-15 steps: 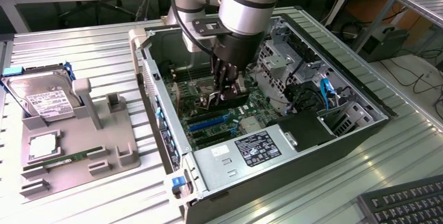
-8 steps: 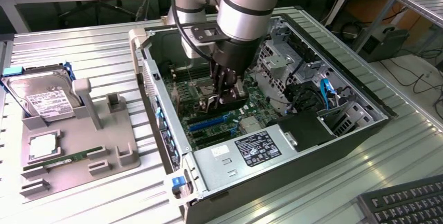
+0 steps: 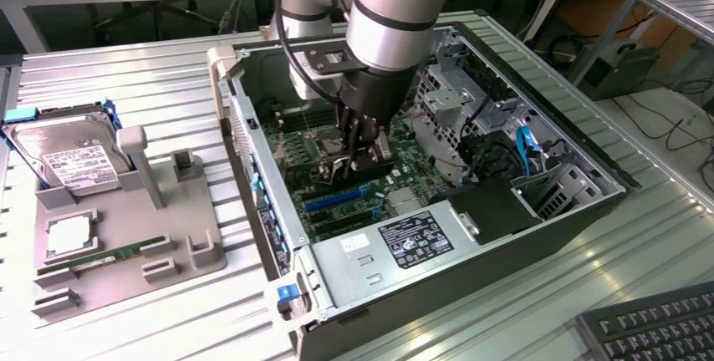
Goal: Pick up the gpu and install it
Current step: 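Insert the gpu into the slot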
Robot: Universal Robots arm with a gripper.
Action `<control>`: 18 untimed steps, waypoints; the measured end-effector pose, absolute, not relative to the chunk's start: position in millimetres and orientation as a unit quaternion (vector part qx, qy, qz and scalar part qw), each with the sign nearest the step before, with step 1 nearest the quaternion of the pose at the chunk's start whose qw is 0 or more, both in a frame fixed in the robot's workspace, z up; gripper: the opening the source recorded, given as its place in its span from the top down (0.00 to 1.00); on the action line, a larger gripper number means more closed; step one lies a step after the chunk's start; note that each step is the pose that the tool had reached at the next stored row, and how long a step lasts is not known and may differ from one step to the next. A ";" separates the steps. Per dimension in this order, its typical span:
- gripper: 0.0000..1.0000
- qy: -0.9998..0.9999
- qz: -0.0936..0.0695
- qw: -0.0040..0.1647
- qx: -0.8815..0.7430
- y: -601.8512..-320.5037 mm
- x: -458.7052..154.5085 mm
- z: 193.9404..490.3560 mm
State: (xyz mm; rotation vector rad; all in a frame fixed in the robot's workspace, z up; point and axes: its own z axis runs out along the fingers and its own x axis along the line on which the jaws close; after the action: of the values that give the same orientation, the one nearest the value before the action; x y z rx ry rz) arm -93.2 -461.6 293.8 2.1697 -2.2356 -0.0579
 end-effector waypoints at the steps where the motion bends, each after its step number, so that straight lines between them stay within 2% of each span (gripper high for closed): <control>1: 0.74 -0.717 -0.018 0.012 0.696 -461.6 -93.6 293.1; 18: 0.74 -0.717 -0.014 0.007 0.696 -461.6 -95.3 286.8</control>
State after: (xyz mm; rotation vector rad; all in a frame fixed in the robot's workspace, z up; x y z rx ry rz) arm -95.3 -461.6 286.8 2.1776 -2.2433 -0.0425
